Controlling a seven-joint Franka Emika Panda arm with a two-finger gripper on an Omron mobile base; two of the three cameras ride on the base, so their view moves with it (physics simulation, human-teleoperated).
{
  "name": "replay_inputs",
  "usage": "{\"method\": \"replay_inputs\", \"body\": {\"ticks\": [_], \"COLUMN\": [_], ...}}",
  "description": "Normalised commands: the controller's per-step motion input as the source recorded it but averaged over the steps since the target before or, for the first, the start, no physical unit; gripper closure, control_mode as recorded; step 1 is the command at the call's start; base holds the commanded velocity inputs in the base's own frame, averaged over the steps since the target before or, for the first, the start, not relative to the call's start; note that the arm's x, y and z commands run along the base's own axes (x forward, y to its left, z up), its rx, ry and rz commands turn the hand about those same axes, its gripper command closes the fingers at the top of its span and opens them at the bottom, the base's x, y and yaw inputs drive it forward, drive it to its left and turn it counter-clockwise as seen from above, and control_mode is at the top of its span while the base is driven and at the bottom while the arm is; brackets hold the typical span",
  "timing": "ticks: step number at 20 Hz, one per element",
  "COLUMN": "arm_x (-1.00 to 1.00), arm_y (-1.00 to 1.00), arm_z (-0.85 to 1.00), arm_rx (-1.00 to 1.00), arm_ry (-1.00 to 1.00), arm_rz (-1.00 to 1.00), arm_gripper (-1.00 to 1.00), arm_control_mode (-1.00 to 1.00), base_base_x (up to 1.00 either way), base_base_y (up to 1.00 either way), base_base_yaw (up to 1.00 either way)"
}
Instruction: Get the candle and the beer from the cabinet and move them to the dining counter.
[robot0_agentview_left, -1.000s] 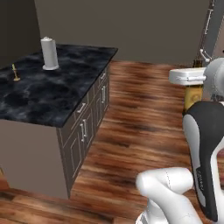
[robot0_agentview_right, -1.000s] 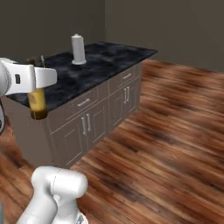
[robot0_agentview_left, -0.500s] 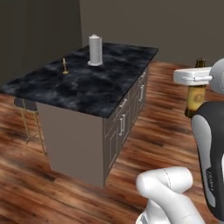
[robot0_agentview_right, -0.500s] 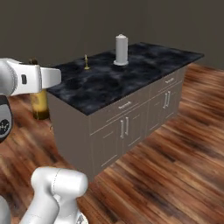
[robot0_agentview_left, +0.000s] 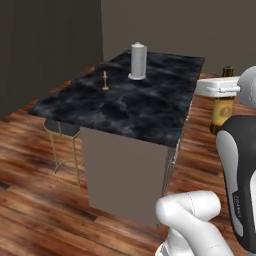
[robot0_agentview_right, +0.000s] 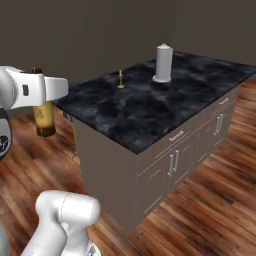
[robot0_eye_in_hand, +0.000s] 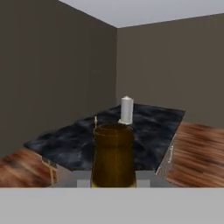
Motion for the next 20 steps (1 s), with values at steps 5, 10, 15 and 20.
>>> {"method": "replay_inputs", "body": {"ticks": [5,10,15,20], "arm_x": [0.0,0.0,0.0,0.0], "arm_y": [0.0,0.0,0.0,0.0], "arm_z": [0.0,0.0,0.0,0.0], "arm_rx": [0.0,0.0,0.0,0.0], "arm_ry": [0.0,0.0,0.0,0.0], "arm_rz": [0.0,0.0,0.0,0.0], "arm_gripper": [1.0,1.0,1.0,1.0], "arm_control_mode": [1.0,1.0,1.0,1.0], "base_base_x": [1.0,1.0,0.81,0.66], "base_base_y": [1.0,1.0,1.0,1.0], "base_base_yaw": [-0.14,-0.15,-0.09,-0.15]}}
